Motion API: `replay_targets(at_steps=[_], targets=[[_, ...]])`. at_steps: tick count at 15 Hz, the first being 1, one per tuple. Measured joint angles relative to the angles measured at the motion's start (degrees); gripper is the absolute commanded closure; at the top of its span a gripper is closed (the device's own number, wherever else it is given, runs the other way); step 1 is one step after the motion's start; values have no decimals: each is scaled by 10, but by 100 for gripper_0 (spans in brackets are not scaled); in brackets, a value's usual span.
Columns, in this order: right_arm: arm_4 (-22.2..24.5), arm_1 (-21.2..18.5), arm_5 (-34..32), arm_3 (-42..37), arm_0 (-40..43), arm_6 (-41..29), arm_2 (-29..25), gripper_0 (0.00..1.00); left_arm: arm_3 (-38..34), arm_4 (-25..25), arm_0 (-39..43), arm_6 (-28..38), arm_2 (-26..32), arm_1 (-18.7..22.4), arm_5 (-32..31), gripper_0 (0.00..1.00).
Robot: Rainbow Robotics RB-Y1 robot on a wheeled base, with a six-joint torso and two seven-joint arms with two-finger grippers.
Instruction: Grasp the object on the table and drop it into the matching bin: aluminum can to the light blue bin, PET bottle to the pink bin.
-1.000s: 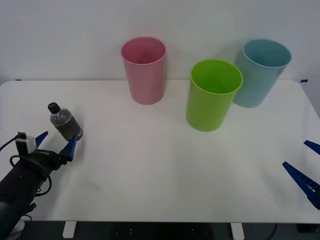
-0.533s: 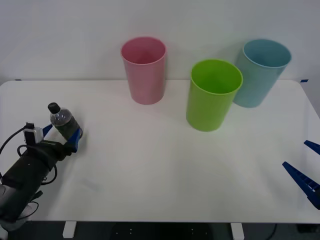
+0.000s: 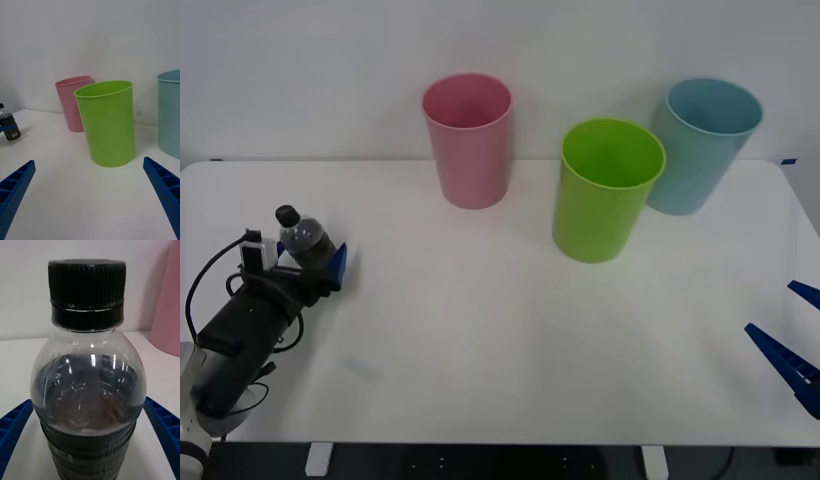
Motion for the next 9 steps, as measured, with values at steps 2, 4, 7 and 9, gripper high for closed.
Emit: replay_targets(at_steps=[2,4,7,9], targets=[[0,0,0,0,0,0,0,0,0,-1,-1,0,-2,-1,3,0],[0,0,0,0,0,0,0,0,0,-1,-1,0,-3,-1,3,50],[0,0,0,0,0,0,0,0,0,-1,-1,-2,-3,-1,3,100],[0,0,0,0,0,0,0,0,0,0,-1,-5,-3,-1,3,100]])
